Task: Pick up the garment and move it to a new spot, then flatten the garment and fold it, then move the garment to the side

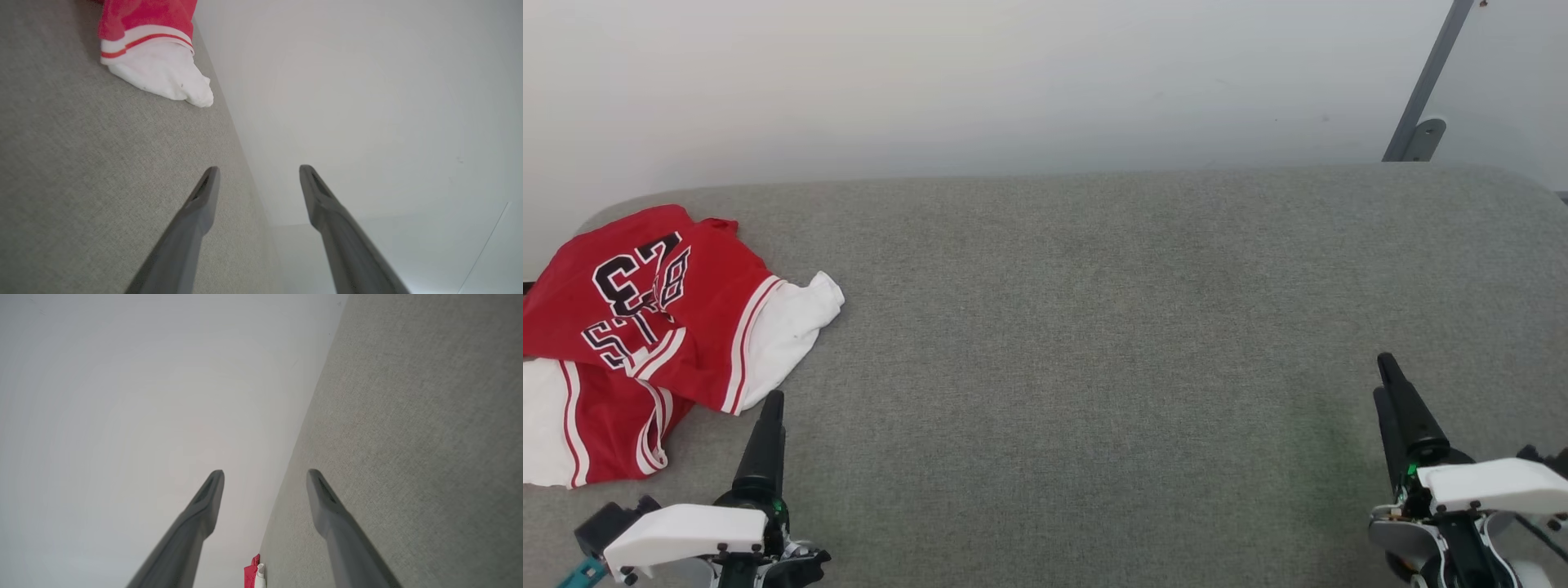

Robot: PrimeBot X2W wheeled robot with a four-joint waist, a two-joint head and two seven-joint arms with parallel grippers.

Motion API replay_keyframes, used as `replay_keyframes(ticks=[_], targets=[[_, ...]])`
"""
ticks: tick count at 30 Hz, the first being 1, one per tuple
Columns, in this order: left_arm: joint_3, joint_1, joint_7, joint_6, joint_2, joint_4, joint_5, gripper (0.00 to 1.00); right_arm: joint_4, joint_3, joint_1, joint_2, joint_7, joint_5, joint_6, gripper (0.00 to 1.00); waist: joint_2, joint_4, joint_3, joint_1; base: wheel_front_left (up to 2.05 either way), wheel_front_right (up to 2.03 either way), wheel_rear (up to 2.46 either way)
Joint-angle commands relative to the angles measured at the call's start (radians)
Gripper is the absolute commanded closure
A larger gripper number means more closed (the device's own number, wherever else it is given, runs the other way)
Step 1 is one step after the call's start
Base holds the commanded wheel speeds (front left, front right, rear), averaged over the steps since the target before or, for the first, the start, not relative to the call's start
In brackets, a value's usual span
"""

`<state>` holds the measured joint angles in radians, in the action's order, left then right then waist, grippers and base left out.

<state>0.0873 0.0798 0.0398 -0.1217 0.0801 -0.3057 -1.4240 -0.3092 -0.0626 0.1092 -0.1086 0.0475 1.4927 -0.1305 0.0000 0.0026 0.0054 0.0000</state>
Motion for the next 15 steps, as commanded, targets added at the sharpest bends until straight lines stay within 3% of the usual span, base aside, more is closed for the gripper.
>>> replay_keyframes(ticks=[1, 15], targets=[[-0.001, 0.035, -0.012, 0.006, 0.012, 0.019, 0.058, 0.0, 0.007, 0.016, 0.04, -0.022, -0.016, -0.037, 0.0, 0.0, 0.0, 0.001, 0.0, 0.0, 0.0, 0.0, 0.0], [-0.027, 0.018, -0.07, 0.045, 0.031, 0.06, 0.418, 0.0, 0.003, 0.032, 0.072, -0.071, -0.078, -0.378, 0.0, 0.0, 0.0, 0.006, 0.005, 0.0, 0.0, 0.0, 0.0]])
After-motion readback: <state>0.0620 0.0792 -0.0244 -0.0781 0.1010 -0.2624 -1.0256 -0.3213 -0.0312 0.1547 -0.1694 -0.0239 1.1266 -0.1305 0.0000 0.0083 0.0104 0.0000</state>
